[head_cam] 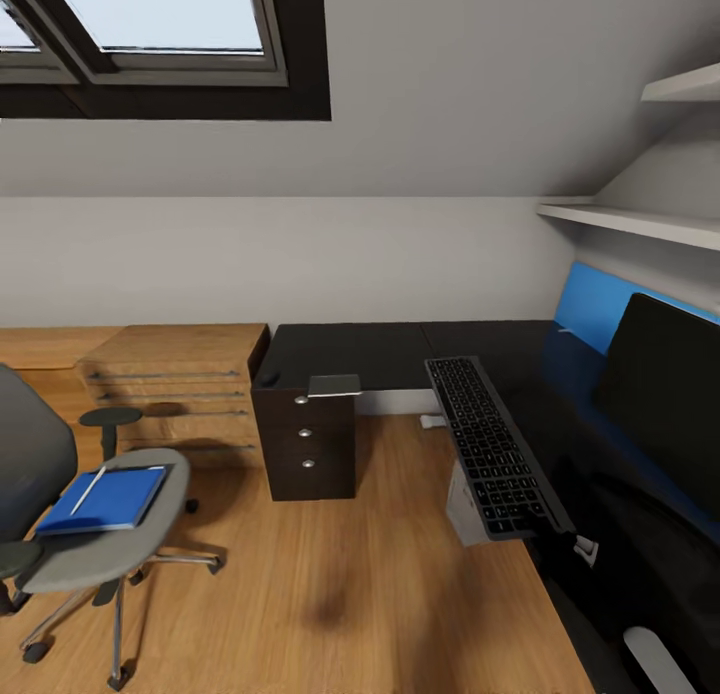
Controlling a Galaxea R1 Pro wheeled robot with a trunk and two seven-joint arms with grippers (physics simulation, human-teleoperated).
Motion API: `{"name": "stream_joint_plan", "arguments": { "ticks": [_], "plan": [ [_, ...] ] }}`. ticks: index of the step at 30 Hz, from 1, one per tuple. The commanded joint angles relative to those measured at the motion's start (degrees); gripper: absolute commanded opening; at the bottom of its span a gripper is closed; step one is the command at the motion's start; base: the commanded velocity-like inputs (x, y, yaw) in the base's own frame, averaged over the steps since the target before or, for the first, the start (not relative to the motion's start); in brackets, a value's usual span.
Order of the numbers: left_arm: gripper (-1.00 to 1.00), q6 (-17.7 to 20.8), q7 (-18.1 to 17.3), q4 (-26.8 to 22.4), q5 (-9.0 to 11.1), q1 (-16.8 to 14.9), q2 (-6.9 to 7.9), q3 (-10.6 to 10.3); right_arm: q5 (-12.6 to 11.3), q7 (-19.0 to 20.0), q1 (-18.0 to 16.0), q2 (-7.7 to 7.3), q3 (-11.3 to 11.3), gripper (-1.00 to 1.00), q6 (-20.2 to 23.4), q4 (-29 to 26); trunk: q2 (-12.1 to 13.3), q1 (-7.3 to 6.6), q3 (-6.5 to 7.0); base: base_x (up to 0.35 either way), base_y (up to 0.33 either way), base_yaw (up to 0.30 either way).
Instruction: In the bedroom, organize the workspace by keeping the computer under the desk, ensuring the monitor is on the desk, placing the keyboard on the desk next to the monitor, placing the mouse on the desk next to the keyboard, moving the folder from the swivel chair onto the desk next to the mouse, stacking the notebook on top of the folder with the pen on top of the notebook, and positioning the swivel chair next to the desk.
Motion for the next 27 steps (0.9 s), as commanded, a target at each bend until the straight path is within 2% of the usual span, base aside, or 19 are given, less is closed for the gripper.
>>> {"name": "stream_joint_plan", "arguments": {
  "ticks": [1, 12, 17, 19, 24, 27],
  "plan": [
    [1.0, -0.15, -0.33, 0.05, -0.33, -0.04, 0.01, 0.52, -0.34, 0.06, -0.03, 0.0, -0.06, -1.0, 0.4, 0.01, -0.04, -0.01, -0.06, -0.131, -0.002, 0.0],
    [1.0, -0.11, -0.36, 0.05, -0.33, -0.04, 0.01, 0.52, -0.27, 0.1, -0.03, 0.08, -0.05, -1.0, -0.07, 0.5, -0.04, -0.01, -0.06, -0.023, -0.003, 0.0],
    [1.0, -0.07, -0.36, 0.05, -0.35, -0.02, -0.07, 0.52, -0.26, -0.49, -0.03, 0.11, 0.02, -1.0, -1.67, 1.35, -0.04, -0.01, -0.06, -0.169, -0.162, 0.0],
    [1.0, -0.07, -0.37, 0.05, -0.35, -0.03, -0.07, 0.52, -0.24, -1.47, -0.03, 0.1, 0.16, -1.0, -1.81, 1.4, -0.04, -0.01, -0.06, -0.212, -0.202, 0.0],
    [1.0, -0.06, -0.41, 0.05, -0.38, -0.03, -0.14, 0.47, -0.29, -7.06, -0.03, 0.09, 0.23, -1.0, -1.87, 1.35, -0.04, -0.01, -0.06, -0.218, -0.198, 0.0],
    [1.0, -0.06, -0.42, 0.05, -0.4, -0.04, -0.2, 0.49, -0.3, -8.5, -0.03, 0.08, 0.22, -1.0, -1.86, 1.28, -0.04, -0.01, -0.06, -0.212, -0.184, 0.0]
  ]
}}
